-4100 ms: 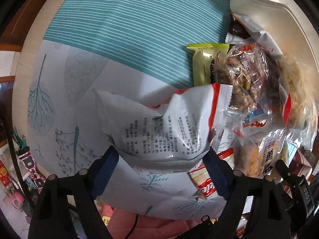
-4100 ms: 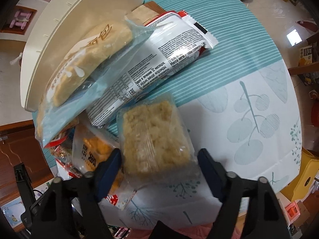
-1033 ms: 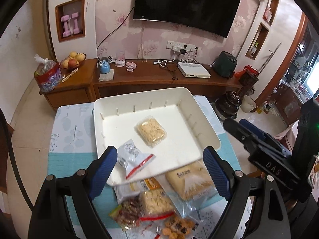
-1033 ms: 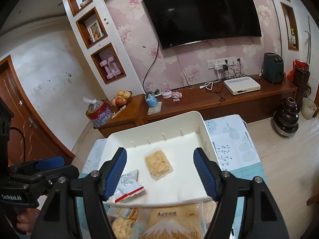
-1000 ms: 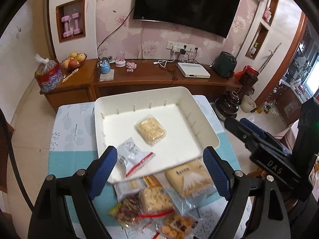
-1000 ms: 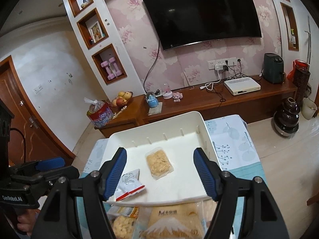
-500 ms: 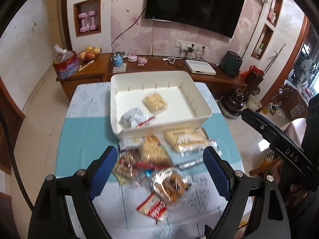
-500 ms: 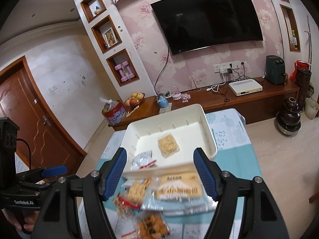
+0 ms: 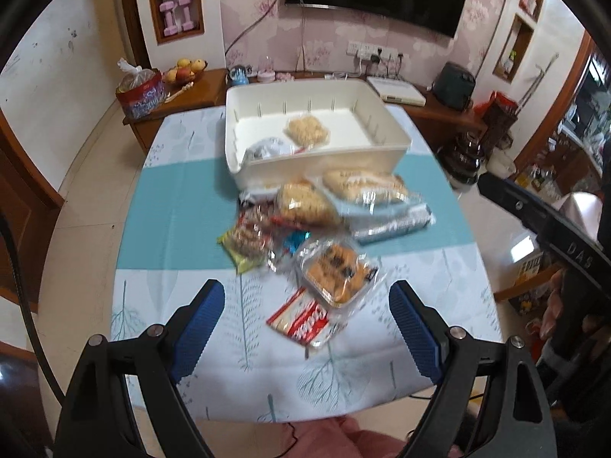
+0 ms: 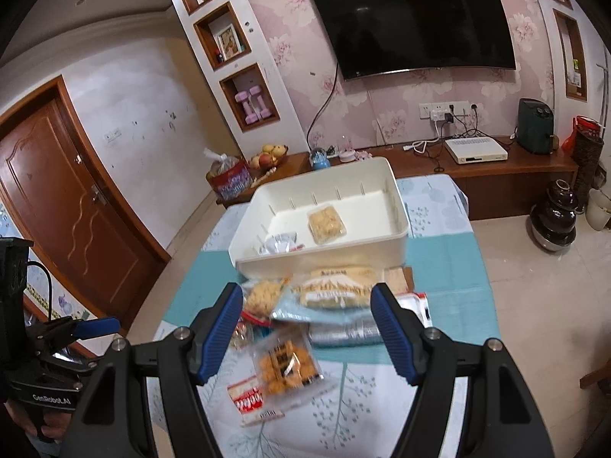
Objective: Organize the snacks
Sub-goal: 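Withdraw both tools from the tray toward the remaining snacks, then grasp the red Cookies pack with the left tool while the right tool grasps the orange-puff bag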
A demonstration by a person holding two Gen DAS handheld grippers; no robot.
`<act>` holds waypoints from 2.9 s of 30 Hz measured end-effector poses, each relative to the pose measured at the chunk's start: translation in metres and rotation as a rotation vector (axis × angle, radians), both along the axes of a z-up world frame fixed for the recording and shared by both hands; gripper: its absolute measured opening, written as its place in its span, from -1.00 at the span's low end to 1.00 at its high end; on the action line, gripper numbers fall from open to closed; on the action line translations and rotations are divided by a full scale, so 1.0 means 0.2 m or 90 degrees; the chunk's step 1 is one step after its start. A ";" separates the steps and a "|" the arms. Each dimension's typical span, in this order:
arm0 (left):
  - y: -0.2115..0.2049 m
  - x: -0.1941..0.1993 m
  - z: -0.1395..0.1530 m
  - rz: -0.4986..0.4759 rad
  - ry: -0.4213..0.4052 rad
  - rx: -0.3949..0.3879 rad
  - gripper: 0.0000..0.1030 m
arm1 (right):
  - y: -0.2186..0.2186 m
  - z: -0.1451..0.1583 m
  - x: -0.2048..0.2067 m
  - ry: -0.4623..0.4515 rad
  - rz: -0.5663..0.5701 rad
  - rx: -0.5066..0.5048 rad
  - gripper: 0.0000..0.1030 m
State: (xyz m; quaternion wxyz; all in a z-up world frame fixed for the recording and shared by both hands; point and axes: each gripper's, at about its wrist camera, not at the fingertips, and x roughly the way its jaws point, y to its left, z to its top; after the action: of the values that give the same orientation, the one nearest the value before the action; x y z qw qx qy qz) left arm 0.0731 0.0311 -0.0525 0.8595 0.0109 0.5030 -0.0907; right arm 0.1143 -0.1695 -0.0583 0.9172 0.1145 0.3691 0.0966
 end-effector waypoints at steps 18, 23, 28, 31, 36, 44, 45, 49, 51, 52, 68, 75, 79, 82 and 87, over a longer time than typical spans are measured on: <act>-0.14 0.08 -0.32 -0.102 0.126 0.108 0.73 | -0.02 -0.27 -0.08 0.108 0.024 -0.033 0.49; -0.14 0.12 -0.46 -0.137 0.159 0.132 0.73 | 0.03 -0.35 -0.05 0.147 0.032 -0.052 0.50; -0.10 0.18 -0.61 -0.154 0.190 0.152 0.73 | 0.07 -0.42 -0.03 0.177 0.035 -0.070 0.50; -0.08 0.20 -0.68 -0.162 0.205 0.150 0.73 | 0.10 -0.47 -0.01 0.197 0.042 -0.077 0.50; -0.04 0.23 -0.80 -0.197 0.235 0.122 0.73 | 0.19 -0.54 0.01 0.212 0.064 -0.111 0.50; -0.02 0.26 -0.92 -0.232 0.232 0.091 0.73 | 0.35 -0.64 0.07 0.208 0.131 -0.134 0.50; -0.01 0.26 -0.92 -0.235 0.224 0.087 0.73 | 0.37 -0.65 0.08 0.209 0.143 -0.128 0.50; 0.00 0.28 -0.96 -0.252 0.215 0.060 0.73 | 0.44 -0.70 0.11 0.218 0.182 -0.119 0.50; -0.01 0.29 -0.98 -0.268 0.212 0.047 0.73 | 0.47 -0.72 0.13 0.220 0.194 -0.121 0.50; -0.01 0.29 -0.98 -0.274 0.211 0.045 0.73 | 0.49 -0.73 0.14 0.220 0.197 -0.127 0.51; -0.05 0.32 -1.06 -0.310 0.198 0.018 0.55 | 0.56 -0.90 0.30 0.257 0.194 -0.146 0.86; -0.10 0.35 -1.05 -0.319 0.187 0.010 0.31 | 0.53 -0.91 0.32 0.261 0.188 -0.111 0.75; -0.11 0.36 -1.05 -0.317 0.188 0.003 0.16 | 0.49 -0.89 0.32 0.268 0.187 -0.085 0.63; -0.11 0.37 -1.04 -0.326 0.186 -0.001 0.04 | 0.47 -0.87 0.29 0.269 0.184 -0.083 0.59; -0.11 0.38 -1.03 -0.342 0.184 -0.011 -0.05 | 0.45 -0.82 0.25 0.268 0.169 -0.070 0.57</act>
State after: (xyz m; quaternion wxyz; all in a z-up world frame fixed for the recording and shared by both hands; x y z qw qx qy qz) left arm 0.1483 0.0099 -0.2585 0.7244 0.1232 0.5984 -0.3192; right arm 0.1647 -0.0804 -0.2226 0.8044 0.0323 0.5683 0.1699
